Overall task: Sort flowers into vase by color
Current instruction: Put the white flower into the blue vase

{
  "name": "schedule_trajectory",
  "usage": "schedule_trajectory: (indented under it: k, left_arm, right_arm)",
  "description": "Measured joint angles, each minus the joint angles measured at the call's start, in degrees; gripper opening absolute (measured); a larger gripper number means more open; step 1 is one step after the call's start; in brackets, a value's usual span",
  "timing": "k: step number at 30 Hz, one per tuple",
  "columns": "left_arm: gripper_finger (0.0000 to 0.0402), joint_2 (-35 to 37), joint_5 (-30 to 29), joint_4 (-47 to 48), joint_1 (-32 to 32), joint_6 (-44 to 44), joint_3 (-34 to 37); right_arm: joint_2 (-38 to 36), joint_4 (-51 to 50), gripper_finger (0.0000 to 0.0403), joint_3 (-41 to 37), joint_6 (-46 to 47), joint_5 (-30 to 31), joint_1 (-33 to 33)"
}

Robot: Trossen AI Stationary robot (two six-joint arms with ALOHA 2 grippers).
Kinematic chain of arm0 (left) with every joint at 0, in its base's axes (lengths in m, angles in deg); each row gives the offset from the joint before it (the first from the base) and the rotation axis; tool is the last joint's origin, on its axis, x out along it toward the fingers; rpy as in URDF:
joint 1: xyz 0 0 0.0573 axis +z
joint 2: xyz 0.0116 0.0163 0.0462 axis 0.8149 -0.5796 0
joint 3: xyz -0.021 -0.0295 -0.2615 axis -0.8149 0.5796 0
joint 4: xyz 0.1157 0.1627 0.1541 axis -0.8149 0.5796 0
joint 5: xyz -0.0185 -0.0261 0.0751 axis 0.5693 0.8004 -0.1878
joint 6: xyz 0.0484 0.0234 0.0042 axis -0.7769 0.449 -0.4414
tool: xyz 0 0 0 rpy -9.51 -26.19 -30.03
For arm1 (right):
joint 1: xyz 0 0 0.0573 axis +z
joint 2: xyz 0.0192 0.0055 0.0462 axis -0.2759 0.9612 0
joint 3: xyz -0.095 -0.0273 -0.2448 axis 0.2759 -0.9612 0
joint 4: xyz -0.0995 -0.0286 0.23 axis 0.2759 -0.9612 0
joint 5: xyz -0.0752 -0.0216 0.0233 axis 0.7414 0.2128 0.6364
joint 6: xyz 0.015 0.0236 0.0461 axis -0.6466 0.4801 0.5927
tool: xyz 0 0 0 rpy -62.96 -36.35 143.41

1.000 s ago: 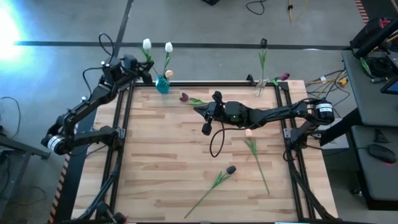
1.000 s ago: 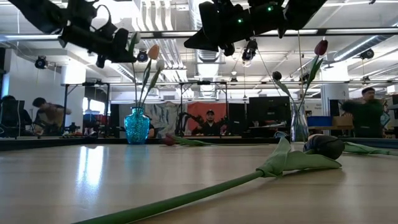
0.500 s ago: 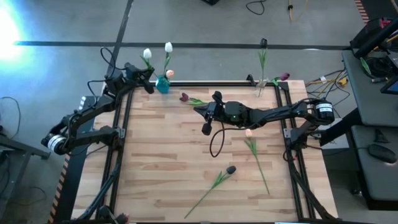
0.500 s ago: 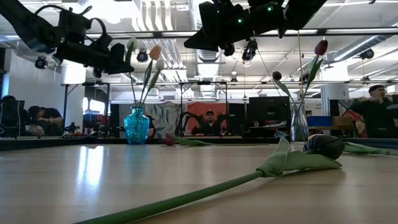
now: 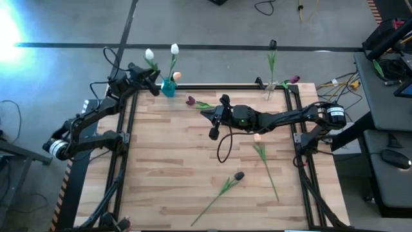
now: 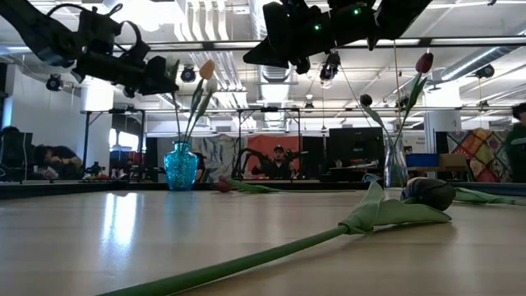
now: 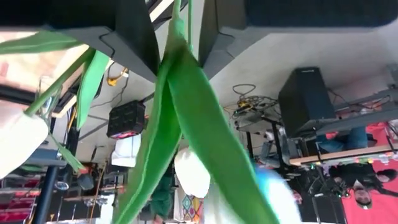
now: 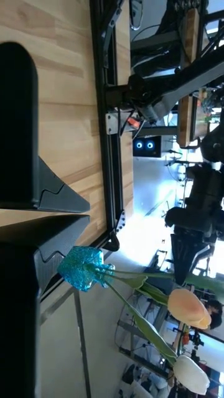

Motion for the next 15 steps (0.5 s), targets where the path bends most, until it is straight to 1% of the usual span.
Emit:
schedule_trajectory:
  k: [7,15]
  left_arm:
    - [0.0134,0.0,0.0,2.4,0.0,-0.9,0.1]
    - [0.0159,0.0,0.2,6.0,0.0,-2.7,0.2]
  right_arm:
    - [0.0,0.0,0.0011,0.0,0.0,0.0,0.0]
    - [0.0,0.0,0.0011,0.0,0.5,0.0,0.0]
